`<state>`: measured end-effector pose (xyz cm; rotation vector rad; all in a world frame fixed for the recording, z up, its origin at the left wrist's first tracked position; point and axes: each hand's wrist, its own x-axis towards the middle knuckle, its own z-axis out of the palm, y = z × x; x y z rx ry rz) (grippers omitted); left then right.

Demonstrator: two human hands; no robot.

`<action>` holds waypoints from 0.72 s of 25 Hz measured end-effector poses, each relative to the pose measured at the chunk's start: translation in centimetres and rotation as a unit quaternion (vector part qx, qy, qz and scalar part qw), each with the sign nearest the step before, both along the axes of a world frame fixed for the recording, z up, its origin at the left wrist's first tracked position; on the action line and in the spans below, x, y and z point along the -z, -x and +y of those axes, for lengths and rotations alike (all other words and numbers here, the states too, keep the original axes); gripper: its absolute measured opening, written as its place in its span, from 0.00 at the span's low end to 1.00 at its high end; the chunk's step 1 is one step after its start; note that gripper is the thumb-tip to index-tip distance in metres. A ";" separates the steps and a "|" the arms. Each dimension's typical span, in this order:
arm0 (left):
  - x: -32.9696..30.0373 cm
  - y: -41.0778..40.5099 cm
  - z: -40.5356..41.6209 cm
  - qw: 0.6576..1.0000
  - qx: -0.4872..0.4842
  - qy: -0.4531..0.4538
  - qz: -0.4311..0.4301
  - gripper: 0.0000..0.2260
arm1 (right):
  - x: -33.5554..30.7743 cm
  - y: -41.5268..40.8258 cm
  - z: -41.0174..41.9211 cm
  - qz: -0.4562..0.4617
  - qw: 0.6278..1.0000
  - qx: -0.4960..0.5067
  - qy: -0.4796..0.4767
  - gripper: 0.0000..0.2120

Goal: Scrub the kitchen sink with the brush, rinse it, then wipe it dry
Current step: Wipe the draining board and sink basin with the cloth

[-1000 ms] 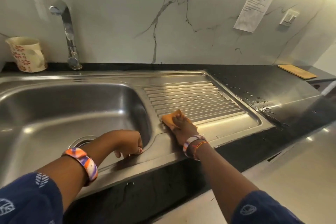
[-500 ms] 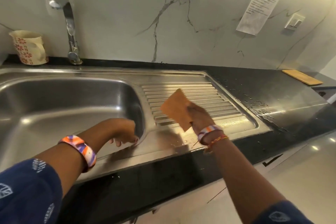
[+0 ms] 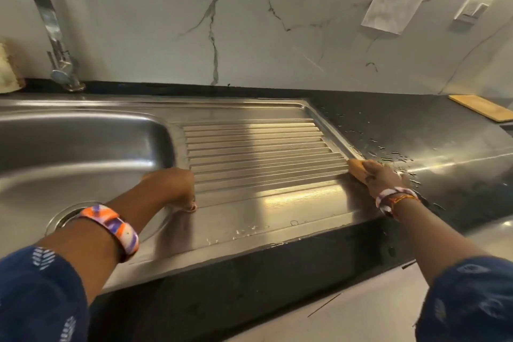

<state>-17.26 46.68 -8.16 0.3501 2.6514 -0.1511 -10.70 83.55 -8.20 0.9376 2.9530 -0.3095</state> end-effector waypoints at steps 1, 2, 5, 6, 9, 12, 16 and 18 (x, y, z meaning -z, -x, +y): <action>-0.1 0.0 0.1 1.000 0.003 -0.002 0.001 0.22 | 0.5 -0.4 0.1 -0.016 1.000 0.002 0.012 0.20; -0.1 0.0 0.0 1.000 0.006 -0.009 0.002 0.21 | 0.9 -0.7 -0.1 -0.023 0.999 0.009 0.025 0.20; 0.1 -0.3 -0.6 0.999 0.007 -0.048 -0.003 0.19 | 1.3 -1.7 -1.6 -0.025 0.995 0.055 0.082 0.21; 0.4 -0.3 -1.0 0.998 0.003 -0.063 -0.006 0.19 | 1.5 -2.1 -2.3 -0.016 0.992 0.074 0.104 0.22; 0.9 -0.6 -2.9 0.991 -0.007 -0.115 -0.063 0.17 | 1.5 -3.5 -5.8 0.025 0.982 0.118 0.146 0.24; 0.9 -1.1 -6.2 0.979 -0.016 -0.150 -0.136 0.15 | 1.0 -4.7 -11.1 0.030 0.986 0.115 0.118 0.19; 0.7 -1.7 -10.8 0.978 0.001 -0.132 -0.161 0.10 | 1.0 -5.5 -18.1 0.036 0.993 0.093 0.066 0.16; 0.6 -2.1 -12.9 0.978 0.000 -0.119 -0.171 0.11 | 0.8 -6.0 -21.7 0.044 0.995 0.073 0.056 0.16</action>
